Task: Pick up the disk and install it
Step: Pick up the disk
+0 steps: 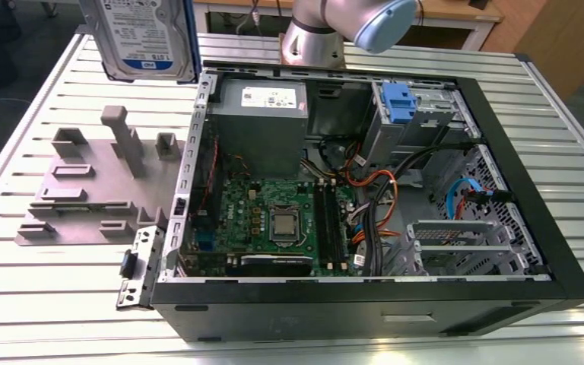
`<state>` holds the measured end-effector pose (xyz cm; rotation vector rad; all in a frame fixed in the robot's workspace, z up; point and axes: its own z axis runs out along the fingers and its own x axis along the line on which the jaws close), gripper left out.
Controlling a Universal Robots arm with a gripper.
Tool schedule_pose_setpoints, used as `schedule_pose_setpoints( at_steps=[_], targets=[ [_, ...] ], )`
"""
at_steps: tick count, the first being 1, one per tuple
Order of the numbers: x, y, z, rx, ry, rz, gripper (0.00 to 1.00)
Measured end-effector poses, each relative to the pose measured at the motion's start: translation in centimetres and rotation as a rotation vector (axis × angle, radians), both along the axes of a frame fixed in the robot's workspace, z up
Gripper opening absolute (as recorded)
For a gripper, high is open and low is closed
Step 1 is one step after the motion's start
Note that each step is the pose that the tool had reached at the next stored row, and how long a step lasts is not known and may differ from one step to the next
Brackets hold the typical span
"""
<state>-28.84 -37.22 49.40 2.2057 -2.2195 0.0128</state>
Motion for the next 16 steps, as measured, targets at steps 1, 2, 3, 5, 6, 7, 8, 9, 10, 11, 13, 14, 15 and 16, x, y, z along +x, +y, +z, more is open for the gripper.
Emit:
schedule_pose_setpoints(
  at_steps=[1,2,3,5,6,7,8,9,10,11,13,14,15,16],
  targets=[
    [0.18,0.00,-0.01,0.0001,0.0000,0.000,0.36],
    [0.45,0.00,-0.02,0.0001,-0.0001,0.000,0.36],
    [0.76,0.00,-0.02,0.0000,-0.0001,0.000,0.36],
    [1.21,0.00,-0.03,-0.0001,0.0000,0.000,0.36],
    [1.42,0.00,-0.03,0.0000,0.0000,0.000,0.36],
    [1.63,-0.01,-0.04,-0.0001,0.0001,0.000,0.36],
    [1.83,-0.02,-0.05,0.0000,0.0000,0.000,0.36],
    [2.01,-0.02,-0.06,-0.0001,0.0000,0.000,0.36],
    [2.20,-0.04,-0.07,0.0000,0.0000,0.000,0.36],
    [2.37,-0.06,-0.08,0.0000,-0.0001,0.000,0.36],
    [2.62,-0.17,-0.10,0.0000,0.0000,0.000,0.36],
    [2.70,-0.30,-0.12,0.0001,0.0000,0.000,0.36],
    [2.76,-0.54,-0.13,0.0001,0.0000,0.000,0.36],
    [2.80,-0.81,-0.14,0.0000,0.0000,0.000,0.36]
  ],
)
